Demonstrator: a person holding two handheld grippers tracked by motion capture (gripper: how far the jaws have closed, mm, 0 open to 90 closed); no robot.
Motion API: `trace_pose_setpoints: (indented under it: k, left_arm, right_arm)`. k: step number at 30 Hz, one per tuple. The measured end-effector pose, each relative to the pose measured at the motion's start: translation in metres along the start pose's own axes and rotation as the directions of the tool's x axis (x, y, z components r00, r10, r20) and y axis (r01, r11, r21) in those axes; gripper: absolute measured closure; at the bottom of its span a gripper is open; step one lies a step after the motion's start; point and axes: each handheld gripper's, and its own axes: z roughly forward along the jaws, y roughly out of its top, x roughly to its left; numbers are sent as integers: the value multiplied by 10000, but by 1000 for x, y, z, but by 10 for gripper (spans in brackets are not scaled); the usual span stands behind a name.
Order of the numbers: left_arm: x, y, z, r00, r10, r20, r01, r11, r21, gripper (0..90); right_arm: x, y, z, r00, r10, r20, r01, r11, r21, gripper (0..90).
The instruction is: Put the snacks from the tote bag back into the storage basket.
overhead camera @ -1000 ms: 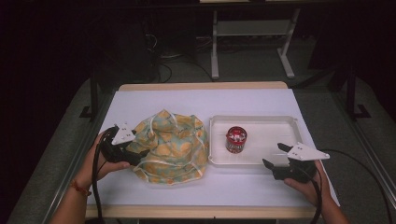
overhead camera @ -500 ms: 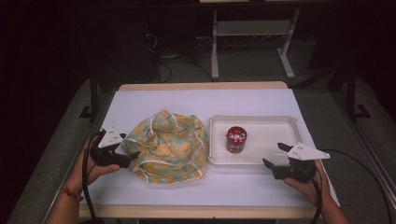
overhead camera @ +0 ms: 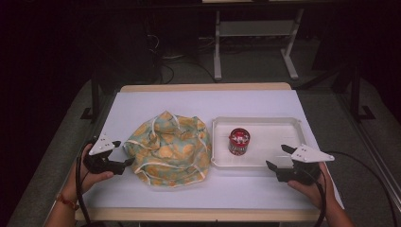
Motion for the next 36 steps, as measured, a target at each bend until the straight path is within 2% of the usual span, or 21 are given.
trace_pose_setpoints:
  k: [10,13,15,20,23,28,33,36]
  left_arm:
    - [2,-21,2,9996,-276,-55,275,9993,-253,172]
    - [2,-28,2,9987,-495,74,498,9974,-521,172]
    - [3,-31,2,9988,-486,47,488,9978,-443,172]
    - [2,-40,3,9975,-704,-45,700,9957,-610,172]
    - [2,-43,3,9962,-859,-168,845,9937,-733,172]
    - [1,-47,4,9957,-929,-37,924,9930,-741,172]
    - [1,-47,1,9941,-1077,99,1081,9892,-987,171]
    - [0,-45,0,9951,-984,89,988,9902,-983,164]
  right_arm:
    - [0,0,0,10000,-28,11,28,10000,29,204]
    - [1,0,0,10000,-49,11,49,10000,29,204]
    - [0,0,0,10000,-42,21,42,10000,32,204]
    - [1,0,0,9999,-107,52,107,9999,49,204]
    - [1,1,0,9999,-140,55,140,9999,58,204]
    - [1,1,0,9998,-164,89,163,9999,36,204]
    - [1,1,1,9998,-192,68,191,9998,38,204]
    - [1,1,1,9998,-195,66,195,9998,43,204]
